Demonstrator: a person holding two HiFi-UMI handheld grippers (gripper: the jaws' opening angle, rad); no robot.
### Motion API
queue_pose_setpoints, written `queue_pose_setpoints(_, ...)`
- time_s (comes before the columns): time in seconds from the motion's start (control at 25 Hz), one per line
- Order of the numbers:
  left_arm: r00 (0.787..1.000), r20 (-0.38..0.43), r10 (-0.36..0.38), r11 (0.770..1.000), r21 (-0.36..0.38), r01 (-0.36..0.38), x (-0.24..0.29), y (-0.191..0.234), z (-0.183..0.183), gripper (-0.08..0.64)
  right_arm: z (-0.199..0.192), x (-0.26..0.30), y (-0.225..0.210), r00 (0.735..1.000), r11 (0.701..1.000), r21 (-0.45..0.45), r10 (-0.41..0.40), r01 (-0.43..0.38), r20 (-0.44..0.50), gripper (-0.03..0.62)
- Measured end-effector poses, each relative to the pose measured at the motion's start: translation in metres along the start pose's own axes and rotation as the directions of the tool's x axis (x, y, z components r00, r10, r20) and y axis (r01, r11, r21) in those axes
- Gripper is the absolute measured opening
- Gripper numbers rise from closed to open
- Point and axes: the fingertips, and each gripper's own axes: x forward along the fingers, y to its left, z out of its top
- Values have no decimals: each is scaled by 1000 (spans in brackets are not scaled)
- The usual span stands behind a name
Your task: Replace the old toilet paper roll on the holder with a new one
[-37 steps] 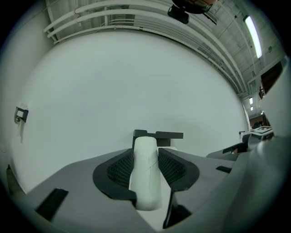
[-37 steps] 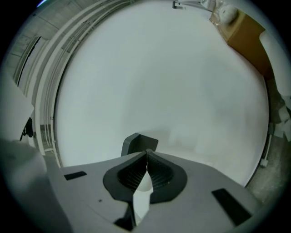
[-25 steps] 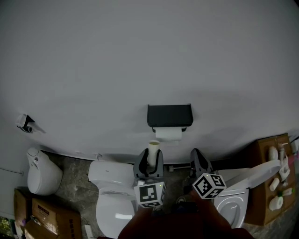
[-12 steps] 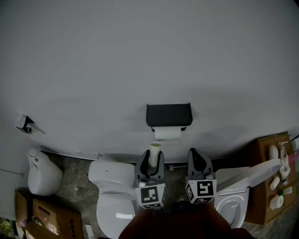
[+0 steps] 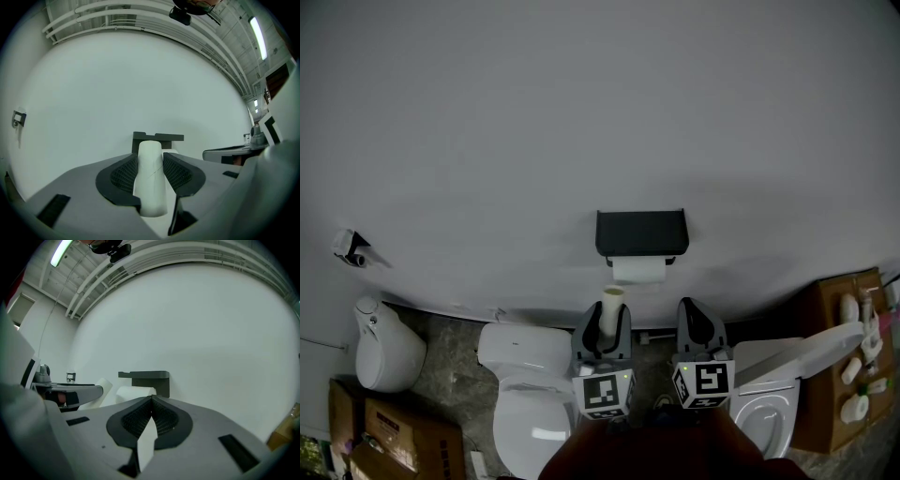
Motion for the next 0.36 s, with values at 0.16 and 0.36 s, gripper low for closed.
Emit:
queue_pose_setpoints(0.16, 1000, -13, 0, 1000, 14, 0, 1, 2, -3, 186, -3, 2, 0, 1000, 1000, 4, 3, -3, -11, 17)
queue_pose_setpoints(0.36, 1000, -2, -3, 1000, 5, 3, 0, 1, 0, 186, -3, 1, -1, 1000, 1000, 2, 0, 1, -11, 17)
